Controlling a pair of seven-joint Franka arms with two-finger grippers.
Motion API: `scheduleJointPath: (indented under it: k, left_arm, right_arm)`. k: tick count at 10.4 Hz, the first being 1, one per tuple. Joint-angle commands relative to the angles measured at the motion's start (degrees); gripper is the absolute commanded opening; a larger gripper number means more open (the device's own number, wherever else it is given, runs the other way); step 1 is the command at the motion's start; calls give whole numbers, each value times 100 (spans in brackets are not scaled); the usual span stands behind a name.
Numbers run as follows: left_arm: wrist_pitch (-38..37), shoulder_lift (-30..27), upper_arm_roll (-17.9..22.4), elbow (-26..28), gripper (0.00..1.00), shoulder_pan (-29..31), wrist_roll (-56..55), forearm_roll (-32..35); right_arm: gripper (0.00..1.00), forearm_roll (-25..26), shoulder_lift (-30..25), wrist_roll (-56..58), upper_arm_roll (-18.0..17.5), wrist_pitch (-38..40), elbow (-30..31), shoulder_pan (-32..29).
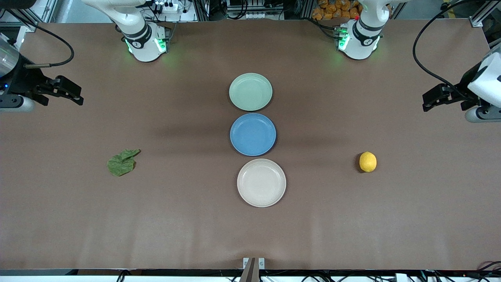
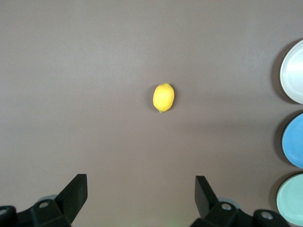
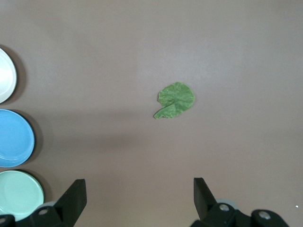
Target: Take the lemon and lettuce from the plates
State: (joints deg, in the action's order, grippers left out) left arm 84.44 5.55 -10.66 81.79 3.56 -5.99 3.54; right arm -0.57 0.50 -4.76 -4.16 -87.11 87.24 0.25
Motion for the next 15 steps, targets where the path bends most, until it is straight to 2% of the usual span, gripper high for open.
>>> scheduleJointPath:
  k: [1,3,7,15]
  left_arm:
    - [571,-404,177,756,100,4,168,-300]
    - [750,-476,196,891,100,-13,168,-398]
    - [864,-572,205,1014,100,-101,168,-372]
    - [837,-353,170,953,100,22,177,-336]
  right_arm:
    - [100,-136,29,81,3,-61,-119,-17]
    - [100,-303,29,81,47,-61,-119,-25]
    - [100,-242,20,37,38,-17,-110,1]
    - [100,-198,38,37,56,-52,-110,1]
